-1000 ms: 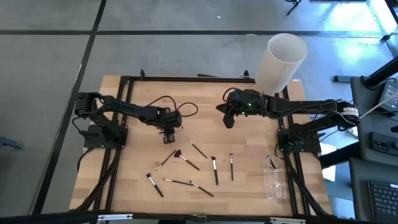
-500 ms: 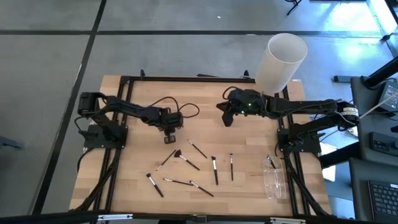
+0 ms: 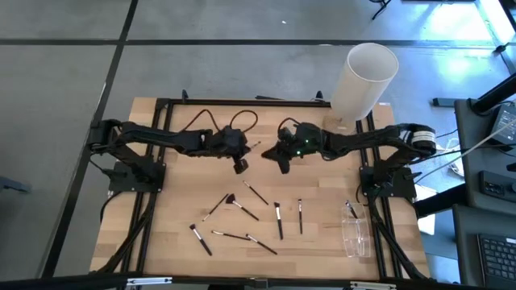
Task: Put items in baskets/containers
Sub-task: Put the foundation brush into the left section of the transparent organizer
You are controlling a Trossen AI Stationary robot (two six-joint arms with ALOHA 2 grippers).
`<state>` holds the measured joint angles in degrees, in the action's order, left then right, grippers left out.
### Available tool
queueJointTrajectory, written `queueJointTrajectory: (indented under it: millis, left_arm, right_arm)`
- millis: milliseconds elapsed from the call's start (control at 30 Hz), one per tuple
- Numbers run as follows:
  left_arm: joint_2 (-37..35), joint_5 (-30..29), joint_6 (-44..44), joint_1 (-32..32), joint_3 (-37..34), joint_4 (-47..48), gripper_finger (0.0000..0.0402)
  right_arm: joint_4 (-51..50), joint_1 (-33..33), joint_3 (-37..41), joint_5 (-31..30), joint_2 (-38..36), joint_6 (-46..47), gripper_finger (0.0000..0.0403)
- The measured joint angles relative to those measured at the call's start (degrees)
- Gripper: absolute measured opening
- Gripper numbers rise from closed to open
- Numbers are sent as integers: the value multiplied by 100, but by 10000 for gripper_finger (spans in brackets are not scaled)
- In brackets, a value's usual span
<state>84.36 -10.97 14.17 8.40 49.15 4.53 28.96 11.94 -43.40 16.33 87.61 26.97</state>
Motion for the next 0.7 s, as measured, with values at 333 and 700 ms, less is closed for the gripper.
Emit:
queueJointTrajectory:
  millis: [333,700]
  left_arm:
    - [-4,257,603,345,-1006,-2328,30]
    - [-4,658,1166,408,-1817,-4318,30]
  right_arm:
    - [324,29,-8,-220,7,-42,84]
    - [572,27,-4,-1628,413,-189,167]
